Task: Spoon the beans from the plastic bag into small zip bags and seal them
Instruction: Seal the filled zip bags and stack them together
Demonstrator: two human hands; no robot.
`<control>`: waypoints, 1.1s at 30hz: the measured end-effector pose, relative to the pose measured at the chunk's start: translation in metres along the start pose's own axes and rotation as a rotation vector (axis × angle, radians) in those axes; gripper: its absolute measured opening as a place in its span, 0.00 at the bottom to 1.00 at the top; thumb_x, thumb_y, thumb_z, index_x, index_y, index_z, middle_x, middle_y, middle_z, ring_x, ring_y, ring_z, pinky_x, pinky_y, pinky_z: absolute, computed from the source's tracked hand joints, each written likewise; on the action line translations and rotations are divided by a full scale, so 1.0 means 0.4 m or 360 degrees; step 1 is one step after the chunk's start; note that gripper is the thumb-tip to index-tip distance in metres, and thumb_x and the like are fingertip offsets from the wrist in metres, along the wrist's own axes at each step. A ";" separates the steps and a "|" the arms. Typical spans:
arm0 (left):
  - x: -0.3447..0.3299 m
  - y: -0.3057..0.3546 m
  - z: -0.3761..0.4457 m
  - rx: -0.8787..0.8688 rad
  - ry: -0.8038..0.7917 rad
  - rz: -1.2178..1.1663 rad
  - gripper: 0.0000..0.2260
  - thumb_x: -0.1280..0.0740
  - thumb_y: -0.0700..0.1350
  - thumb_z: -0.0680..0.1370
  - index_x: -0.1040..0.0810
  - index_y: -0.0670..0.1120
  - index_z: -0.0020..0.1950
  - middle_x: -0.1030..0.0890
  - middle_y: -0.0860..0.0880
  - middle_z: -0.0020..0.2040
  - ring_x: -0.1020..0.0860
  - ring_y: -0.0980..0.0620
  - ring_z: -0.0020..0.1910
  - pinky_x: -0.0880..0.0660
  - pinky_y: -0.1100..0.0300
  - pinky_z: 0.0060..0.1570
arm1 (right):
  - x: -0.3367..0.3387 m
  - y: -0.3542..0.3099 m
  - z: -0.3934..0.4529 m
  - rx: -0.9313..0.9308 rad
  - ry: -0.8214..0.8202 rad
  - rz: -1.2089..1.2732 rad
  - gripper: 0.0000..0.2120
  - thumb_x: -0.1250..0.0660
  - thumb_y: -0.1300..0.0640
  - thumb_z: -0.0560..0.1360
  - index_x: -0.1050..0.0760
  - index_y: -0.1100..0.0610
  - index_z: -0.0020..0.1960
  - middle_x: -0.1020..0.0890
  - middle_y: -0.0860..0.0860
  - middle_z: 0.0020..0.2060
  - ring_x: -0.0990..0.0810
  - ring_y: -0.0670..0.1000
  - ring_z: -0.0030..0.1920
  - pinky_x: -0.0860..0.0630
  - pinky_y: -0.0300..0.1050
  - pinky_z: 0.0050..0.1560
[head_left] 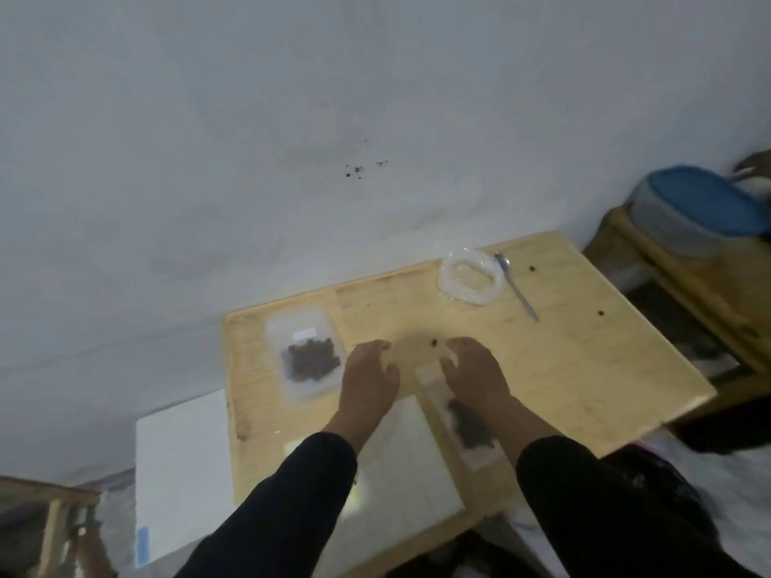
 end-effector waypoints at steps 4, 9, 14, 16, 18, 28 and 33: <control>-0.129 0.049 -0.055 0.0000 -0.0293 0.0054 0.18 0.37 0.47 0.78 0.30 0.48 0.68 0.26 0.47 0.64 0.29 0.49 0.63 0.35 0.59 0.63 | 0.016 0.133 -0.073 -0.0237 0.0065 0.0014 0.19 0.42 0.54 0.79 0.32 0.61 0.68 0.27 0.57 0.65 0.30 0.56 0.65 0.35 0.47 0.65; -0.219 0.055 -0.110 0.0113 -0.0481 0.0026 0.19 0.36 0.47 0.77 0.31 0.48 0.68 0.23 0.45 0.61 0.27 0.47 0.62 0.34 0.58 0.62 | -0.016 0.219 -0.134 -0.0345 -0.0024 0.0067 0.18 0.42 0.55 0.80 0.31 0.63 0.66 0.26 0.58 0.64 0.29 0.57 0.65 0.35 0.47 0.65; -0.229 0.075 -0.123 0.0126 -0.0405 -0.0070 0.17 0.37 0.45 0.77 0.29 0.46 0.66 0.22 0.45 0.58 0.25 0.47 0.57 0.31 0.59 0.55 | -0.043 0.227 -0.148 -0.0345 -0.0004 0.0248 0.18 0.40 0.54 0.78 0.28 0.61 0.66 0.24 0.56 0.63 0.26 0.55 0.63 0.34 0.43 0.62; -0.230 0.084 -0.126 0.0088 -0.0404 -0.0106 0.15 0.37 0.44 0.77 0.27 0.45 0.64 0.22 0.46 0.57 0.24 0.49 0.54 0.32 0.62 0.52 | -0.036 0.225 -0.150 -0.0372 0.0048 0.0340 0.19 0.38 0.55 0.77 0.29 0.59 0.67 0.24 0.55 0.64 0.26 0.53 0.64 0.34 0.45 0.65; -0.227 0.086 -0.126 0.0088 -0.0378 -0.0164 0.13 0.38 0.43 0.78 0.26 0.45 0.61 0.21 0.46 0.55 0.25 0.51 0.51 0.33 0.64 0.50 | -0.028 0.223 -0.156 -0.0404 0.0111 0.0518 0.19 0.36 0.57 0.76 0.27 0.57 0.66 0.23 0.53 0.63 0.26 0.52 0.63 0.32 0.45 0.66; -0.054 0.042 -0.118 0.0186 -0.0091 -0.0657 0.13 0.37 0.46 0.79 0.25 0.53 0.63 0.25 0.54 0.61 0.29 0.58 0.57 0.34 0.63 0.56 | -0.005 0.078 -0.138 -0.0147 0.0174 0.1004 0.13 0.32 0.59 0.74 0.21 0.54 0.59 0.18 0.51 0.54 0.21 0.47 0.53 0.24 0.42 0.56; 0.074 -0.060 -0.160 0.0251 0.0143 -0.0863 0.12 0.35 0.44 0.78 0.24 0.54 0.60 0.24 0.54 0.60 0.28 0.56 0.61 0.33 0.63 0.57 | -0.045 -0.079 -0.134 0.0084 0.0030 0.1034 0.13 0.31 0.61 0.73 0.20 0.56 0.57 0.18 0.49 0.52 0.21 0.47 0.51 0.27 0.37 0.52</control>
Point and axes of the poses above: each hand's wrist, its own z-axis towards the middle knuckle, its own x-axis out of the back of the hand, y = z × x, the point moved 5 cm from there along z, towards the middle knuckle
